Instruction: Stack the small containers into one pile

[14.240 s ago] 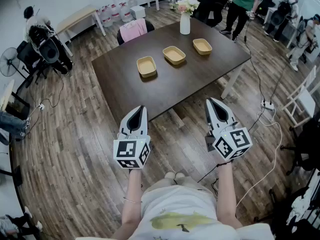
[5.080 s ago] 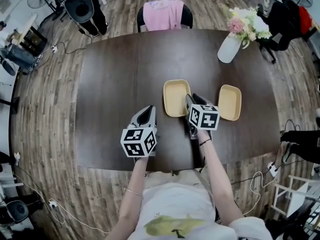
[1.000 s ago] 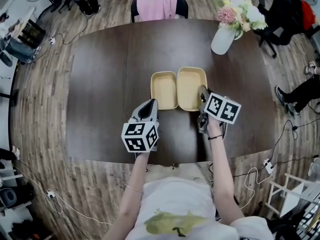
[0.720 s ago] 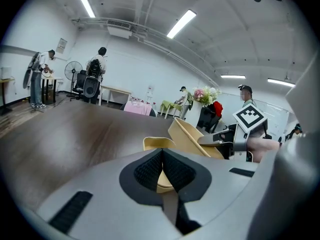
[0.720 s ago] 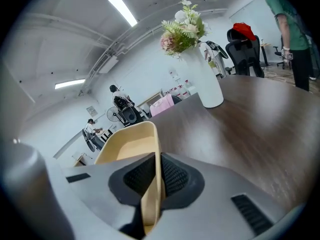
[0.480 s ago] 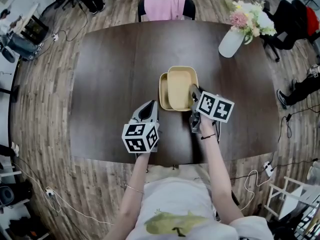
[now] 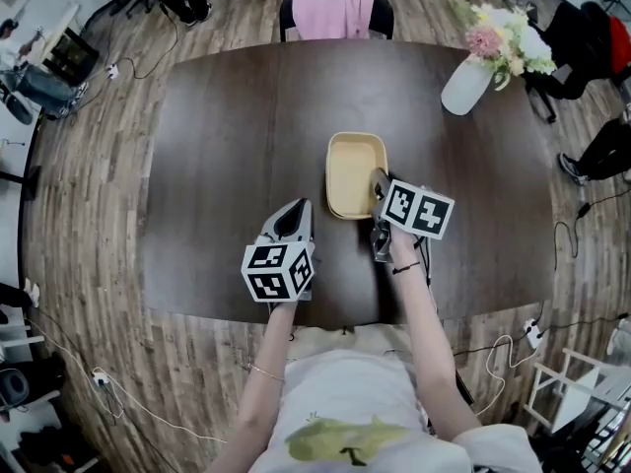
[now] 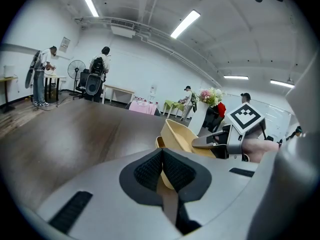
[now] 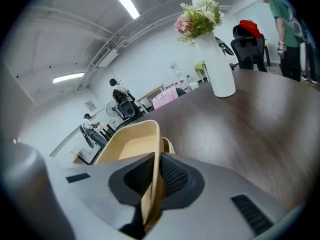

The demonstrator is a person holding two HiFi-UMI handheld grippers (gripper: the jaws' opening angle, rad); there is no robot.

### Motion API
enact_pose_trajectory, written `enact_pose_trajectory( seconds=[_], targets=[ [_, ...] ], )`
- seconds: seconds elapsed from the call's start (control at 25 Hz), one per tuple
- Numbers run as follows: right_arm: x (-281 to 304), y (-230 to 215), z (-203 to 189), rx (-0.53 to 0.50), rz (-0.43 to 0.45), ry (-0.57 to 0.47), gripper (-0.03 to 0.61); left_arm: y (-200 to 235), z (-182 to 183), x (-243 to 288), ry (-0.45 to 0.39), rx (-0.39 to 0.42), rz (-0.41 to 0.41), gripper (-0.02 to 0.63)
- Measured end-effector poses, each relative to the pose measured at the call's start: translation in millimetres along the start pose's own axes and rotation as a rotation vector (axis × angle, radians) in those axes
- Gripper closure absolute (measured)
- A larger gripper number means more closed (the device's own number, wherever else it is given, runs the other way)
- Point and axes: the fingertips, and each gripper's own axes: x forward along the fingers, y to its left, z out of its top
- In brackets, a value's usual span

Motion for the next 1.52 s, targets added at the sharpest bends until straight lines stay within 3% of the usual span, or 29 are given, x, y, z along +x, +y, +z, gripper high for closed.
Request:
enact_pose_trajectory(
  seconds=[0.48, 0.92, 1.16, 1.32, 1.52],
  targets=[
    [5.2, -7.2, -9.5, -0.055, -0.061, 0.024, 0.538, 8.3, -3.8, -1.7, 0.009, -0.007, -0.008, 0.589],
    [12.1, 0.5, -13.3, -0.226, -0.071, 0.033, 0.536, 11.9, -6.6, -0.2, 0.011, -0.012, -0.011, 0.589],
    [12.3, 9.9, -11.2, -0.317, -0.053, 0.002, 0.428, 10.4, -7.6, -1.3, 0.007, -0.016, -0.008, 0.589],
    [8.0, 12.3, -9.6, -0.317, -0.022, -0.028, 0.376, 5.5, -4.9, -3.6, -0.009, -0.011, -0.006, 0.589],
    [-9.7, 14.9, -3.1, -0.291, 0.045, -0.061, 0.380, -1.9, 4.9, -9.6, -0.049, -0.001, 0.006, 0.589]
  ],
)
